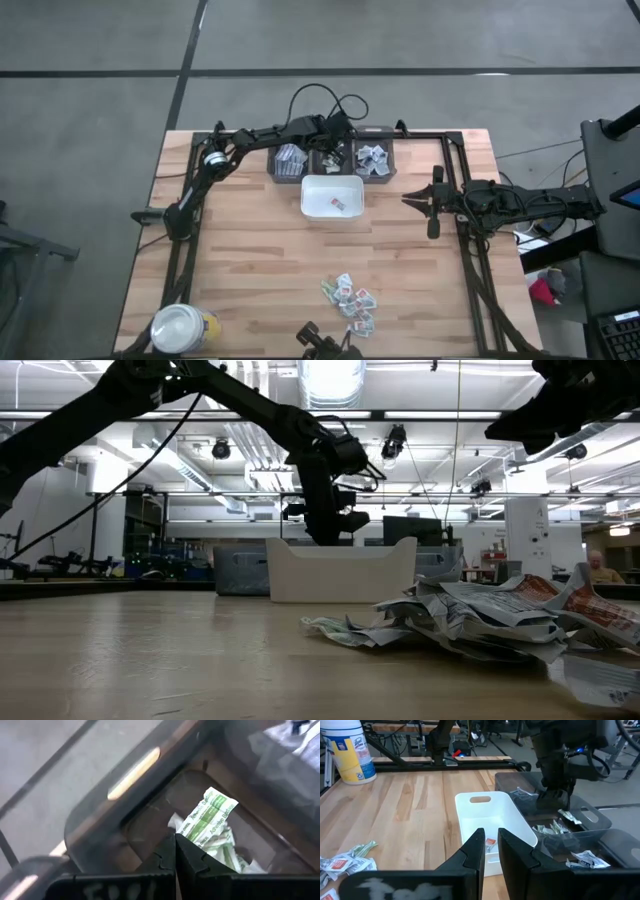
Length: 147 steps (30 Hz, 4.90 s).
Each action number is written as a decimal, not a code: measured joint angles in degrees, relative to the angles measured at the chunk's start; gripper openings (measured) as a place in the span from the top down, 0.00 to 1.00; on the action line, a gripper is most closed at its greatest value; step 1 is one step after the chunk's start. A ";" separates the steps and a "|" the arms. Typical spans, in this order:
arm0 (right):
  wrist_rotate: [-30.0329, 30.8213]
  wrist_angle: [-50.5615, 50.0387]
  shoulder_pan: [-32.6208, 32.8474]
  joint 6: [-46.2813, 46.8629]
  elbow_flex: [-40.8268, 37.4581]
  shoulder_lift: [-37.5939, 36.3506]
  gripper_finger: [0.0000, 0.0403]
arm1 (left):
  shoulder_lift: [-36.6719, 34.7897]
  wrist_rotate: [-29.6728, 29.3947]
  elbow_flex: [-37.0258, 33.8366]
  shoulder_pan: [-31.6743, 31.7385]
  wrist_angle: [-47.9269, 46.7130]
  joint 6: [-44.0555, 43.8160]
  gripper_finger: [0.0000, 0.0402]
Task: Pick & Place First Aid Supplies
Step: Put the green band aid into the middle black bin
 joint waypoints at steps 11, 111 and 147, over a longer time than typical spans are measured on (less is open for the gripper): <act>0.00 0.00 0.00 -0.22 0.00 0.00 0.87 | -0.01 2.47 -3.70 -0.63 0.44 -1.49 1.00; -0.07 -0.01 0.00 0.41 -0.78 0.02 0.87 | -12.84 9.71 -32.37 -48.11 12.52 -4.55 0.70; -0.11 0.07 0.02 0.41 -2.16 0.02 0.87 | -9.37 9.99 -27.15 -48.11 11.79 -7.30 0.70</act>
